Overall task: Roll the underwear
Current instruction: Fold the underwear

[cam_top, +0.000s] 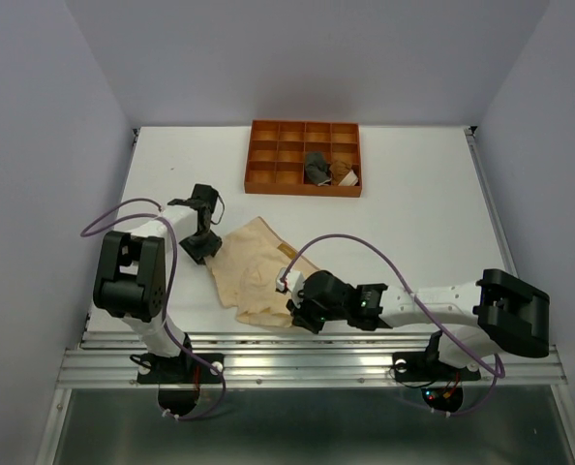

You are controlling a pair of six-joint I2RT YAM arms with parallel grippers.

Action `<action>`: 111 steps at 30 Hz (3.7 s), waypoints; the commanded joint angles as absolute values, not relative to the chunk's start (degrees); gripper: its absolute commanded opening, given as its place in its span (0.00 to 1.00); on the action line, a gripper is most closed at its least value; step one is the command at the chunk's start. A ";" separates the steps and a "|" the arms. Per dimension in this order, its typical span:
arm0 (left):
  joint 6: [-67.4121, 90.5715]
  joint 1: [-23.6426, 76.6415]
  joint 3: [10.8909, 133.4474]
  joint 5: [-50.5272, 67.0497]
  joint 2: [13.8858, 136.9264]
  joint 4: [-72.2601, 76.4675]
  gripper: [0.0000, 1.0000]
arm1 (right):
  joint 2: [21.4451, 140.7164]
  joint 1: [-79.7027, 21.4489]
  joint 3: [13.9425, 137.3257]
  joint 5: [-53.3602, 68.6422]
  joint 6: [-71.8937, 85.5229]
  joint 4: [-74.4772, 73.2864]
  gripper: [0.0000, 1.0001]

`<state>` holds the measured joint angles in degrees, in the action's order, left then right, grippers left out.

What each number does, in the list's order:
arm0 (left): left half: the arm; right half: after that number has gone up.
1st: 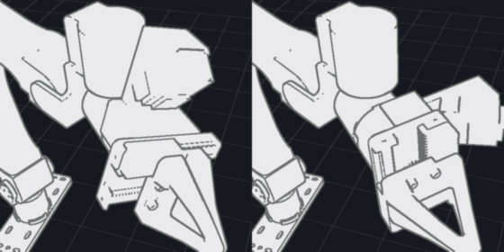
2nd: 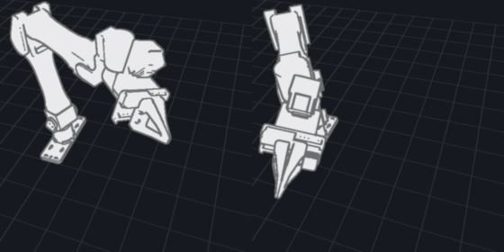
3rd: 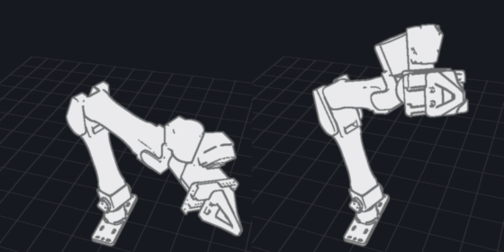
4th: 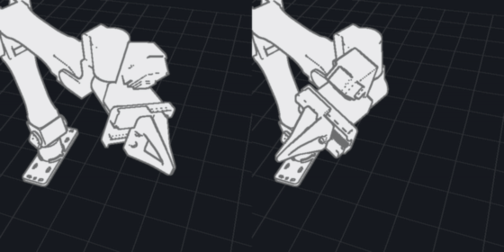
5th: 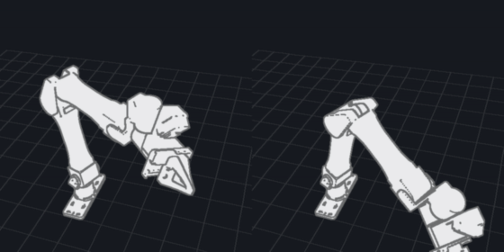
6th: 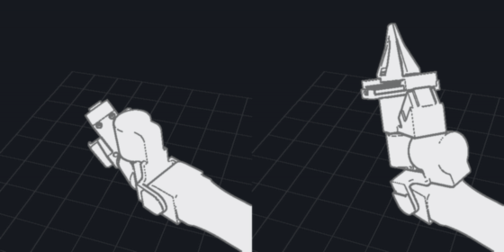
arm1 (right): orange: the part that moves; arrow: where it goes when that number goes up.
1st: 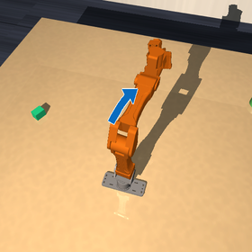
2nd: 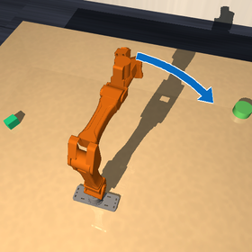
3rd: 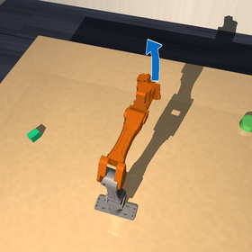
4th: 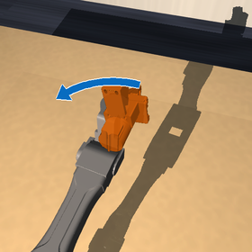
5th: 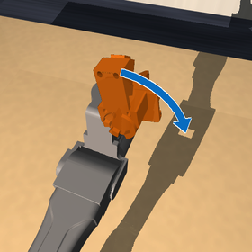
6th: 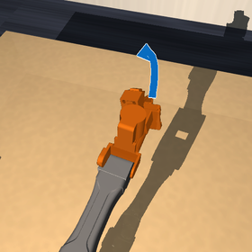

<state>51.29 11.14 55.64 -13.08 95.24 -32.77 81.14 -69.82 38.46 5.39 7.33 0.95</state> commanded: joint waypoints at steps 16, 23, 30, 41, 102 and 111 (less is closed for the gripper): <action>52.82 10.99 61.25 -25.57 92.20 -51.05 0.00 | 78.31 -66.01 37.71 11.42 10.98 3.78 0.01; 49.31 10.99 67.84 -26.54 92.72 -58.96 0.00 | 77.25 -61.00 36.74 18.62 16.42 4.83 0.01; 46.85 11.07 72.57 -25.50 95.61 -62.05 0.00 | 77.96 -55.64 36.65 23.89 19.15 5.10 0.01; 47.20 11.16 86.39 -20.39 103.09 -61.88 0.00 | 80.77 -46.41 37.35 28.21 22.41 5.98 0.01; 48.25 12.39 96.23 -12.83 106.08 -54.23 0.00 | 76.55 -38.77 43.42 20.04 17.75 -8.09 0.01; 46.06 13.79 102.74 -11.95 115.39 -46.78 0.00 | 83.49 -34.89 44.12 17.32 17.49 -5.01 0.01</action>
<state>47.77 12.88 99.11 -11.53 113.43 -51.66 81.97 -36.56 41.95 19.64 17.74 -7.84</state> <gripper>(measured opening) 0.024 0.079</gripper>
